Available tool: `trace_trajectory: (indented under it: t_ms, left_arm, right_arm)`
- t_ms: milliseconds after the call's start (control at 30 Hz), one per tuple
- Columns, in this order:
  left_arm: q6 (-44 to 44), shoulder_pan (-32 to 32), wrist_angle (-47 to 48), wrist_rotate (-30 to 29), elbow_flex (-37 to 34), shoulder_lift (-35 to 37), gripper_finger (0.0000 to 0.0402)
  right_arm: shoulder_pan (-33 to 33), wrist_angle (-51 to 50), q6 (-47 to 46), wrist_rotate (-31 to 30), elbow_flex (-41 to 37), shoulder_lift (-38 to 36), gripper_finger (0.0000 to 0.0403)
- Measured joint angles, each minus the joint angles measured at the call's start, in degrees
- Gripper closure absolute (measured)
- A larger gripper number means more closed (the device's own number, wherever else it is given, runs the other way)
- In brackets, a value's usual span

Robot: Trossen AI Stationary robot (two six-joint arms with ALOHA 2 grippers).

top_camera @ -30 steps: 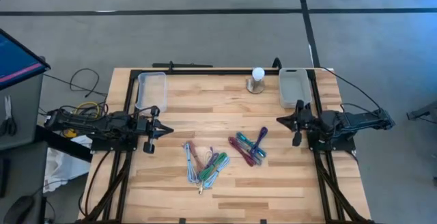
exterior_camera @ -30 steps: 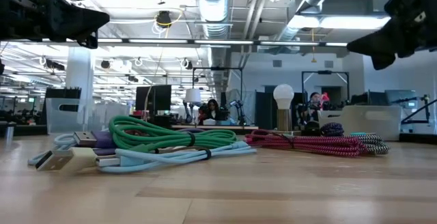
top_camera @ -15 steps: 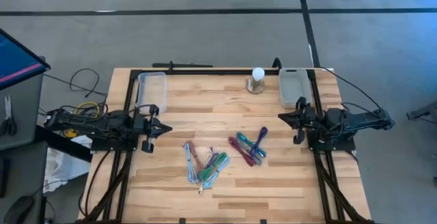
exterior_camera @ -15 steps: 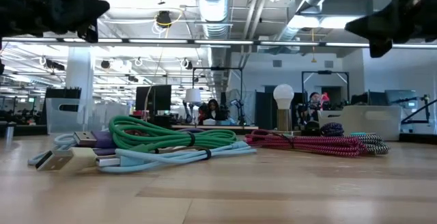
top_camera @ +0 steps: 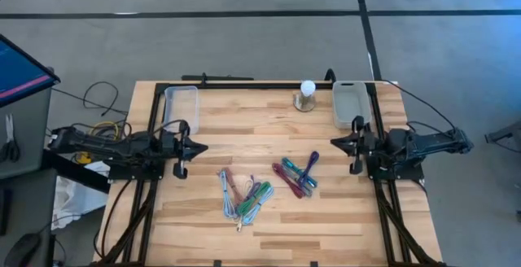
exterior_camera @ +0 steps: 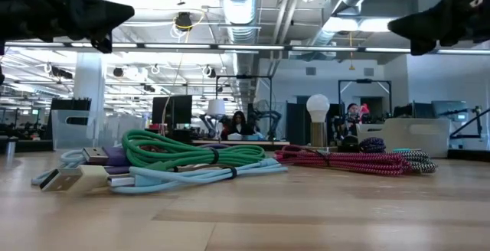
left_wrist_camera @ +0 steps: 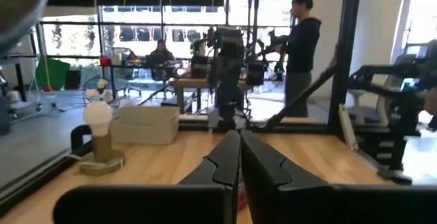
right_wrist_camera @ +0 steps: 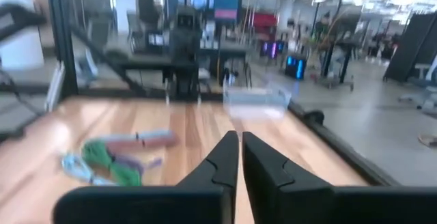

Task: Pick & Place USB Port
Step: Put the violet and black charger cable into the transparent bin

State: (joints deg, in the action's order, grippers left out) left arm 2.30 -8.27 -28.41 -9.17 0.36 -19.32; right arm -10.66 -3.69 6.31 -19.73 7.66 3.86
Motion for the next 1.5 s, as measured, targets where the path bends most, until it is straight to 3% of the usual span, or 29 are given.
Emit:
trace_trajectory:
  t_ms: [167,467,767,933,1200,1500]
  left_arm:
    - [-0.25,0.0,-3.73,-1.53,1.91,-6.98,0.0387]
    - [5.14,2.98,-3.84,-3.23,10.67,-25.7,0.0387]
    - [4.47,9.23,-4.14,5.11,16.78,-39.75,0.0395]
    - [4.73,10.44,-4.4,7.3,17.98,-41.41,0.0392]
    - [4.6,10.56,-4.16,7.32,17.94,-39.92,0.0394]
    - [3.84,10.56,-4.21,7.32,17.94,-39.88,0.0395]
  right_arm:
    - [0.04,-10.56,-0.16,-1.05,6.44,5.49,0.0361]
    - [0.22,-11.41,0.85,-1.3,12.42,16.02,0.0354]
    - [0.24,-11.03,1.69,-1.32,12.66,30.6,0.0354]
    - [0.31,-13.38,2.66,-1.22,16.38,35.58,0.0354]
    - [0.31,-33.3,2.77,0.35,29.98,44.64,0.0349]
    - [0.17,-35.39,7.74,2.71,33.42,52.47,0.0289]
